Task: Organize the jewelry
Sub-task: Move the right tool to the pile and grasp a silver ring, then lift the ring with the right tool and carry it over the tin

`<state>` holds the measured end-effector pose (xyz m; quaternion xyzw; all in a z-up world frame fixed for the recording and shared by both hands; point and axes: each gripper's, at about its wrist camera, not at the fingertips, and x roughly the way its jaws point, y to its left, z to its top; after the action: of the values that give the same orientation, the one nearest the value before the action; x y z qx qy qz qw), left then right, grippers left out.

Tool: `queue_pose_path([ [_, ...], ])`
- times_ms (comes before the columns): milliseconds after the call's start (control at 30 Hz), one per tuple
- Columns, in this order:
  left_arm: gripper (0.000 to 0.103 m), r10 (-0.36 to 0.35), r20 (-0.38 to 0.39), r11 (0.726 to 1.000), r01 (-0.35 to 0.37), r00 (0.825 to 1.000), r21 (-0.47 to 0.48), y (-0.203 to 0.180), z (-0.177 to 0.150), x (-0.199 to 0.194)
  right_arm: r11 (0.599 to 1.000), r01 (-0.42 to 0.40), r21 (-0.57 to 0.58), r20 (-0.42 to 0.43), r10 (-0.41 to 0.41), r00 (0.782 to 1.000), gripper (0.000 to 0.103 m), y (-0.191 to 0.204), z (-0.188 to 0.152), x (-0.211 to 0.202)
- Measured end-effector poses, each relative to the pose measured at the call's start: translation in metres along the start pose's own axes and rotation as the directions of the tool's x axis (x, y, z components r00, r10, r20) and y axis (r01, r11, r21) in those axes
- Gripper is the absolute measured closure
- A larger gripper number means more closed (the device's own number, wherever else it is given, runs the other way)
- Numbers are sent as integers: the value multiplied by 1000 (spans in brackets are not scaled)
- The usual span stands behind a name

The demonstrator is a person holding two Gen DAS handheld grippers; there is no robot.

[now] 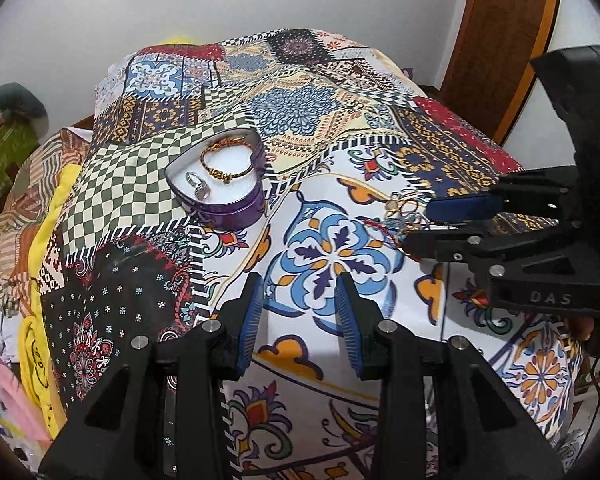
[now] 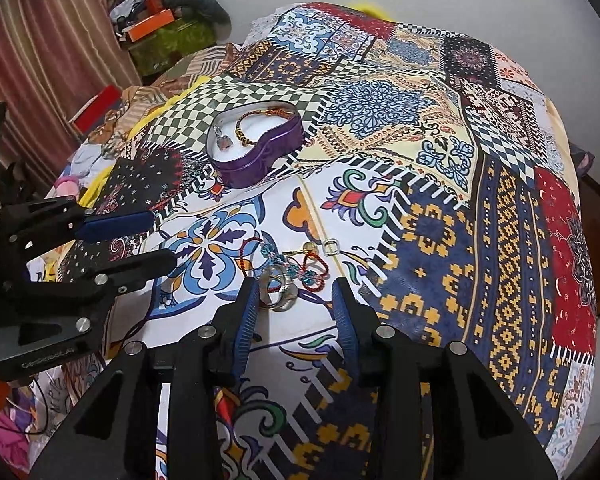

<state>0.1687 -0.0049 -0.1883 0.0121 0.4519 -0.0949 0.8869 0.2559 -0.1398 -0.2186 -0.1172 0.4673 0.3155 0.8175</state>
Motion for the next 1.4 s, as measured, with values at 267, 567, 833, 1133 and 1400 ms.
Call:
queue_pose_path([
  [267, 66, 2, 8, 1000, -2, 1000, -14, 2, 0, 3, 999, 2, -40, -3, -2, 1000, 69, 11, -1, 3],
  [567, 66, 10, 15, 1000, -10, 1000, 12, -3, -1, -1, 999, -29, -18, 16, 29, 999, 85, 6, 0, 0],
  [833, 66, -46, 45, 999, 46, 998, -2, -11, 19, -4, 1000, -1, -12, 78, 2, 997, 85, 1, -6, -21],
  [1133, 70, -103, -4, 994, 103, 995, -29, -28, 35, 30, 998, 31, 56, 97, -36, 995, 85, -29, -18, -33],
  [1400, 96, -91, -26, 996, 91, 996, 7, -41, 33, 45, 996, 14, 86, 102, -23, 995, 85, -40, -28, -36],
])
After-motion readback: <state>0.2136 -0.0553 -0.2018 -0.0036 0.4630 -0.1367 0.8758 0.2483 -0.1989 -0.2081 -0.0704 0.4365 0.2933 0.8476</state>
